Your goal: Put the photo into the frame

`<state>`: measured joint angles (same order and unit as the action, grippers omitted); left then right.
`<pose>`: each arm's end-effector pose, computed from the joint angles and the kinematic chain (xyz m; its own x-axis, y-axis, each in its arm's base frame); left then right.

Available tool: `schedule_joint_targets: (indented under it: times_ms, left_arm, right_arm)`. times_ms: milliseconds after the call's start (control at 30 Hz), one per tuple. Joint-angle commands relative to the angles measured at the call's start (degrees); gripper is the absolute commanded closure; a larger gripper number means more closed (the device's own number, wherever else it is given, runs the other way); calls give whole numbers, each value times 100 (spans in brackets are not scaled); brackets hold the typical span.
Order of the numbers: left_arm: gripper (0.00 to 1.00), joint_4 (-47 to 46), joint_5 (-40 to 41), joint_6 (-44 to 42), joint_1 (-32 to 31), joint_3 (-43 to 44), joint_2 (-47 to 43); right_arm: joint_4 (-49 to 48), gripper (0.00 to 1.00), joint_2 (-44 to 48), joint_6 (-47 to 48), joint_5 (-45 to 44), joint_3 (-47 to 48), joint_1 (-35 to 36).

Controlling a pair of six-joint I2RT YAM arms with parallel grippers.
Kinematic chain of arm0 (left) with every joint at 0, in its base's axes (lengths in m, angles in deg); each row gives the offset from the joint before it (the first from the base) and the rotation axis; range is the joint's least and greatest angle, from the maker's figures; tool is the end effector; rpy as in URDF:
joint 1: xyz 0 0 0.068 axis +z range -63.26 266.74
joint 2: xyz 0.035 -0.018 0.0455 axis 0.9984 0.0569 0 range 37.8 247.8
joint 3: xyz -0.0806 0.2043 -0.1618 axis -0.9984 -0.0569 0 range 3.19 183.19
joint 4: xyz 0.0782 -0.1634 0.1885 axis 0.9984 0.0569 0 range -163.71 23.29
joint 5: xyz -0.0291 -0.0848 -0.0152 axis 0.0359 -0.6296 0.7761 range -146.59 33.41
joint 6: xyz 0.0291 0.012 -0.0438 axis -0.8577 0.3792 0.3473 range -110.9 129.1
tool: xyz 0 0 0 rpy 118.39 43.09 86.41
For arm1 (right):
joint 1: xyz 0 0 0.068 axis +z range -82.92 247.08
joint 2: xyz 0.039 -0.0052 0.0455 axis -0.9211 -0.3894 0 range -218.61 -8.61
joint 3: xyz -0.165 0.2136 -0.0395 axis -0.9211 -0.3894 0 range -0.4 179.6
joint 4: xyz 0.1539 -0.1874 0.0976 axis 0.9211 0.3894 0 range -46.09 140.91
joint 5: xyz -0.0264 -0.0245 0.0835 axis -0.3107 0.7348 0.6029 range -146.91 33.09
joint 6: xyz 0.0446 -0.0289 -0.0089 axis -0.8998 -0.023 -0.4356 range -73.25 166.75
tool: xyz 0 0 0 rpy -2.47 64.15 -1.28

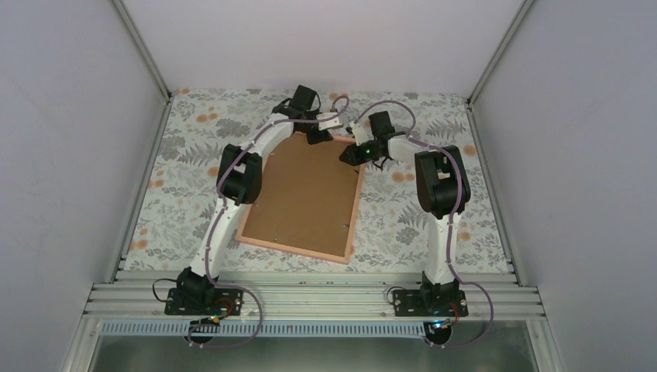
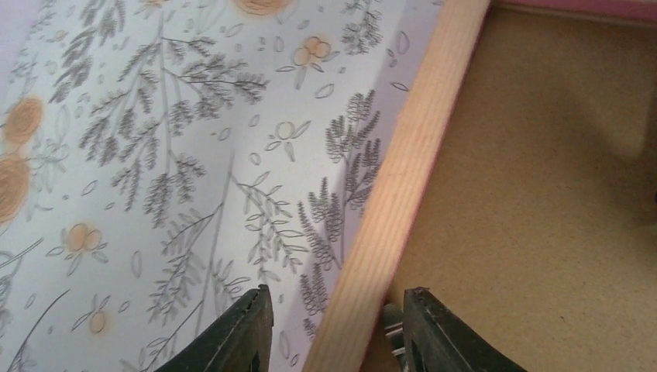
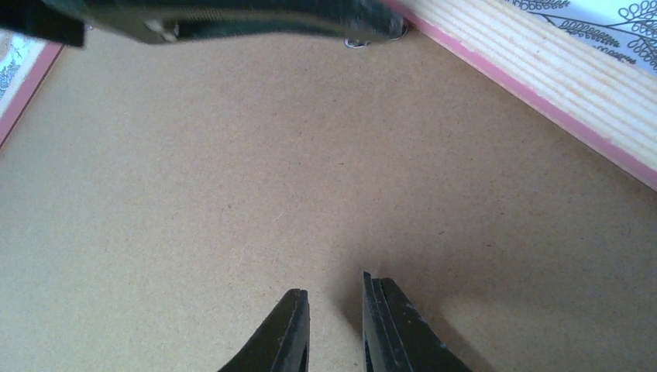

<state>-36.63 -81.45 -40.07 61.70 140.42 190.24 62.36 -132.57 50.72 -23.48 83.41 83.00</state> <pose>0.5112 -0.2553 0.1451 -0.0018 0.7585 -0.6517 0.9457 0.2130 0.2453 0.4249 0.1416 0.1318 -0.7839 -0.2836 -0.5523 -0.5605 0.7060 0.4330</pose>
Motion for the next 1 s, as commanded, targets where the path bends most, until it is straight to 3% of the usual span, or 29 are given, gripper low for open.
schedule_joint_targets:
  times_ms: [0,233,500,967]
  left_arm:
    - [55,95,-275,360,112,437,92]
    - [49,132,-528,579,110,272,-150]
    - [41,342,-241,849,15,252,-3]
    - [43,493,842,996,-58,356,335]
  right_arm:
    - [172,80,54,-17,-129,-149,-52]
    - [172,80,65,-18,-151,-154,-50]
    - [175,80,58,-17,-144,-160,-54]
    - [176,81,46,1,-131,-228,-60]
